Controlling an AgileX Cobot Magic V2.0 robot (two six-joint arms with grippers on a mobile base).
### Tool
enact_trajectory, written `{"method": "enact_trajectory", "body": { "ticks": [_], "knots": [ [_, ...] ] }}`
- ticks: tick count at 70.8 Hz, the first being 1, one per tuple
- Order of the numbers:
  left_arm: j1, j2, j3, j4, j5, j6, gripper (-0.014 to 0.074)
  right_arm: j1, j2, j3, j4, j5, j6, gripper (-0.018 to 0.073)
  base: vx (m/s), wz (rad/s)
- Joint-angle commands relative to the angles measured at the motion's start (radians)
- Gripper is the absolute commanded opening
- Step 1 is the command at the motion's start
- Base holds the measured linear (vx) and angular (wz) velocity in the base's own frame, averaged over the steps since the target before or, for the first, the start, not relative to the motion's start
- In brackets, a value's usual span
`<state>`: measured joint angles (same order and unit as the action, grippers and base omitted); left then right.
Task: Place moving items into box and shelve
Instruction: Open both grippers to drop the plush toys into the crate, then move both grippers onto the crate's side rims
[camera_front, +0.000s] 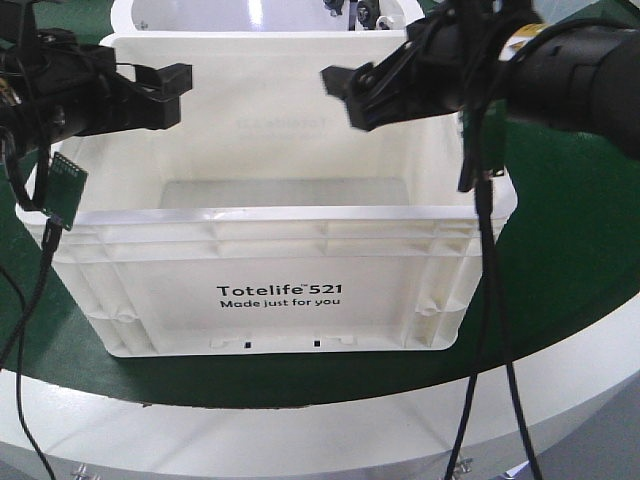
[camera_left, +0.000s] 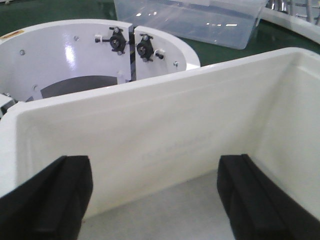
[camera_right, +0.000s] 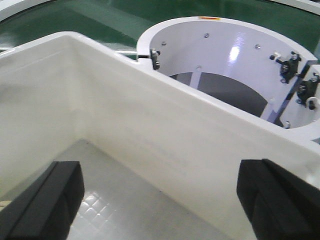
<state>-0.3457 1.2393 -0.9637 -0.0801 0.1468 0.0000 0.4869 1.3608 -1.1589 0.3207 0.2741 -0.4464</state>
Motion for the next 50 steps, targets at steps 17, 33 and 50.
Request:
{"method": "enact_trajectory", "body": {
  "ticks": [17, 33, 50],
  "knots": [
    [0.144, -0.119, -0.033, -0.004, 0.058, -0.012, 0.0555, -0.206, -0.118, -0.035, -0.003, 0.071, 0.005, 0.0572, 0.0, 0.0],
    [0.183, -0.142, -0.033, -0.013, 0.152, -0.027, 0.0555, -0.254, -0.139, -0.039, 0.007, 0.148, 0.059, 0.0571, 0.0, 0.0],
    [0.183, -0.113, -0.089, 0.062, 0.204, -0.139, 0.0555, -0.254, -0.071, -0.167, -0.025, 0.29, 0.201, 0.056, 0.0, 0.0]
  ]
}}
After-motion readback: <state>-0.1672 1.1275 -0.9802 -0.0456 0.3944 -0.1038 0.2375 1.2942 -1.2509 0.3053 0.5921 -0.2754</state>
